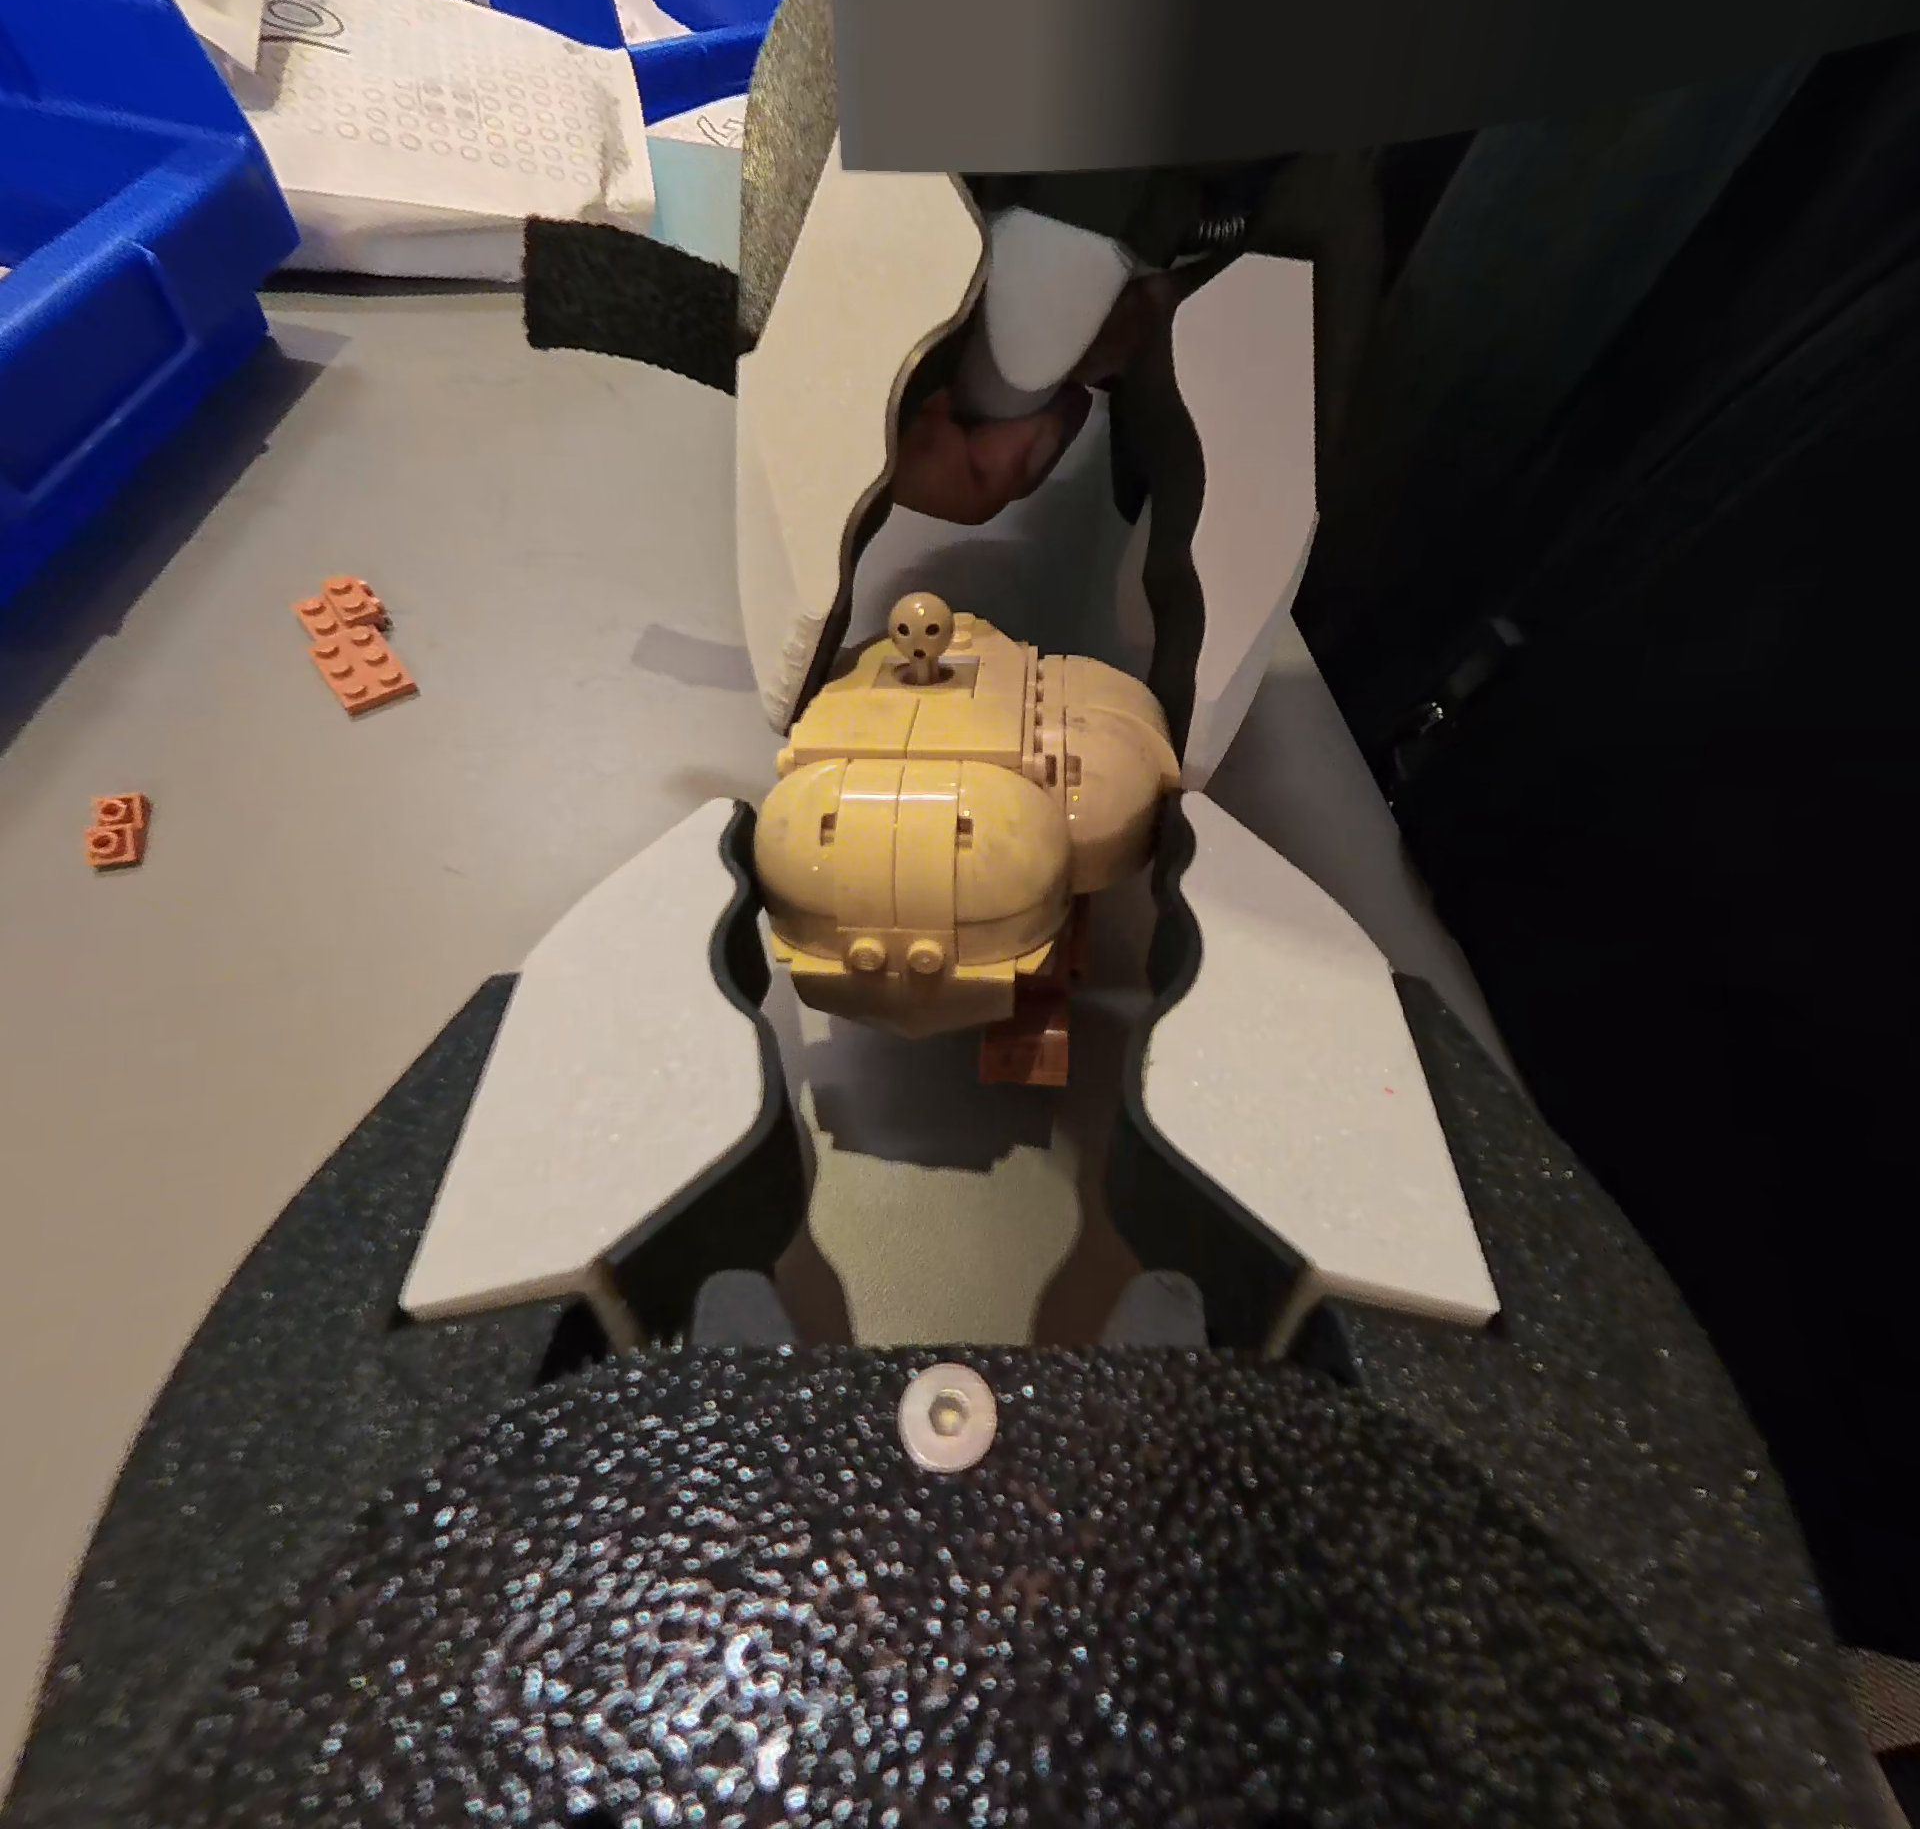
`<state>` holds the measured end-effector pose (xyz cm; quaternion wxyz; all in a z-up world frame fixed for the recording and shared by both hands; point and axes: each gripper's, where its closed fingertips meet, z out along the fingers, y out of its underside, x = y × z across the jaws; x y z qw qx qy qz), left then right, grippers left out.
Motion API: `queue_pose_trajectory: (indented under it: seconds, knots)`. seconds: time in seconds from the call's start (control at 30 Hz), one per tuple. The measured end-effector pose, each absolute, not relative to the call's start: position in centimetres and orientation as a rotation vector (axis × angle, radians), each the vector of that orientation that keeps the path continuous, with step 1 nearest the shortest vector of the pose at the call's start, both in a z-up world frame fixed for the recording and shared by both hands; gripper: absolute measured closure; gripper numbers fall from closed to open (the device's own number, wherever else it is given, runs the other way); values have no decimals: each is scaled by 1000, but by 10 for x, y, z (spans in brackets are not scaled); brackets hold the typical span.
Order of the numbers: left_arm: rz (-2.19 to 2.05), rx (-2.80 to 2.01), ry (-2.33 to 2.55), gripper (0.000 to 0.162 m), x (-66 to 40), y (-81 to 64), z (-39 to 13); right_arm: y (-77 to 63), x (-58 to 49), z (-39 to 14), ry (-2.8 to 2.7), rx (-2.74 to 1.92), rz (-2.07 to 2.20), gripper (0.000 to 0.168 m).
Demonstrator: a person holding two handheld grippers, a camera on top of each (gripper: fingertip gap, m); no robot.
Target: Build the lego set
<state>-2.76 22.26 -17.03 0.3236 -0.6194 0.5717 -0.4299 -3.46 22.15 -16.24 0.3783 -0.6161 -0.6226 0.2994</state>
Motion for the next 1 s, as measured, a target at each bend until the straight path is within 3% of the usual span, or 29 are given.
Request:
queue_pose_trajectory:
  seconds: [1.0]
  knots:
    - [-1123,-1653,1538,90,-29,220,-178,220,-35,-167,-1620,-1548,765,104]
